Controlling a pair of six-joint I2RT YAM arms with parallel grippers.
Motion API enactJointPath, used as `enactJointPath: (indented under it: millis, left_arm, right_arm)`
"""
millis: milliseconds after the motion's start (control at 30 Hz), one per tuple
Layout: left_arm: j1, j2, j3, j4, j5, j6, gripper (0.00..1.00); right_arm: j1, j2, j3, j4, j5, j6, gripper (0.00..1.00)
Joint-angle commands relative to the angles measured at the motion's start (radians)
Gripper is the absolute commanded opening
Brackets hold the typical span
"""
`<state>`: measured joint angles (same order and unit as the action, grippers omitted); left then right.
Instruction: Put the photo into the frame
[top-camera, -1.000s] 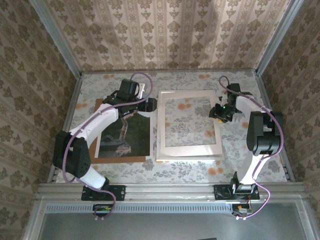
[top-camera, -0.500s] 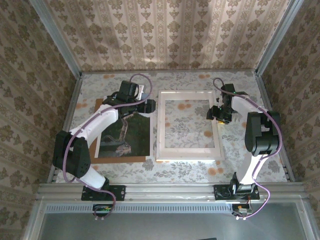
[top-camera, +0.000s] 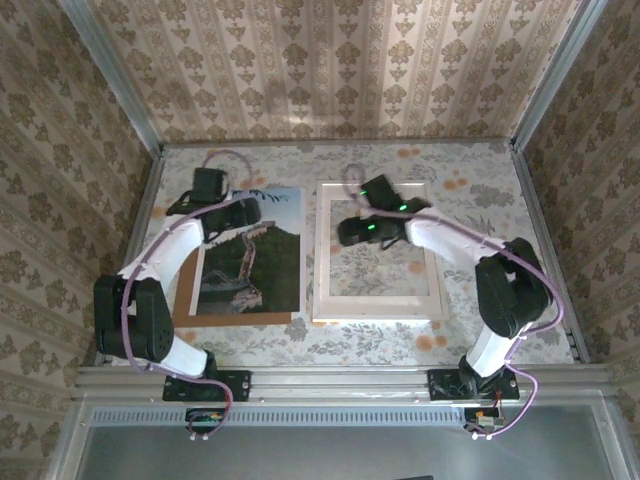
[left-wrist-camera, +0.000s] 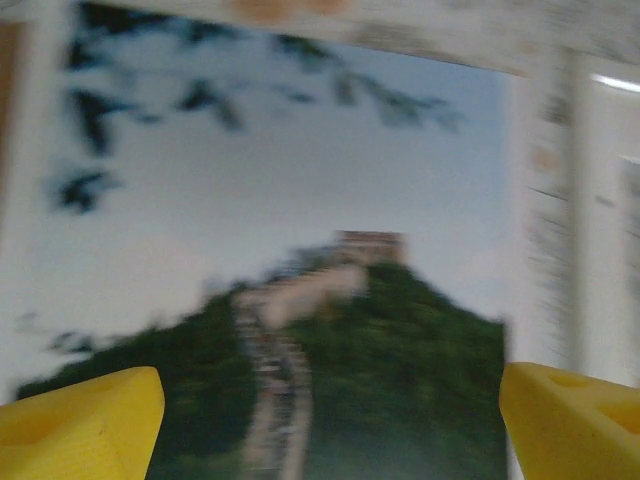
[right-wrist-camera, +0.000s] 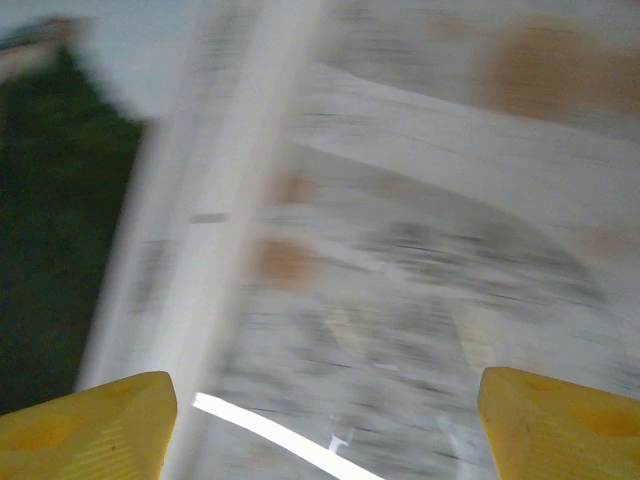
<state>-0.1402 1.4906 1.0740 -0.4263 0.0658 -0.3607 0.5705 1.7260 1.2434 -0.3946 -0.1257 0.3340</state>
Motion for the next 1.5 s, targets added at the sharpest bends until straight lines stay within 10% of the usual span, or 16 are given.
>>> enactJointPath:
  millis: [0, 233, 767, 1467]
  left_arm:
    - [0.127, -0.008, -0.047, -0.002, -0.04, -0.048, 0.88]
    - [0.252, 0.174, 0.054, -0.052, -0.021, 0.028, 0.87]
    - [0.263, 0.377, 0.207, -0.146, 0.088, 0.132, 0.87]
    - [0.259, 0.483, 0.224, -0.16, 0.152, 0.143, 0.84]
  right_arm:
    - [0.126, 0.108, 0.059, 0.178, 0.014, 0.164, 0.82]
    - [0.271, 0.356, 0.302, 0.1, 0.144, 0.315, 0.8]
    - [0.236, 0.474, 0.415, -0.177, 0.399, 0.331, 0.78]
    - [0.279, 0.61, 0.494, -0.018, 0.233, 0.499, 0.74]
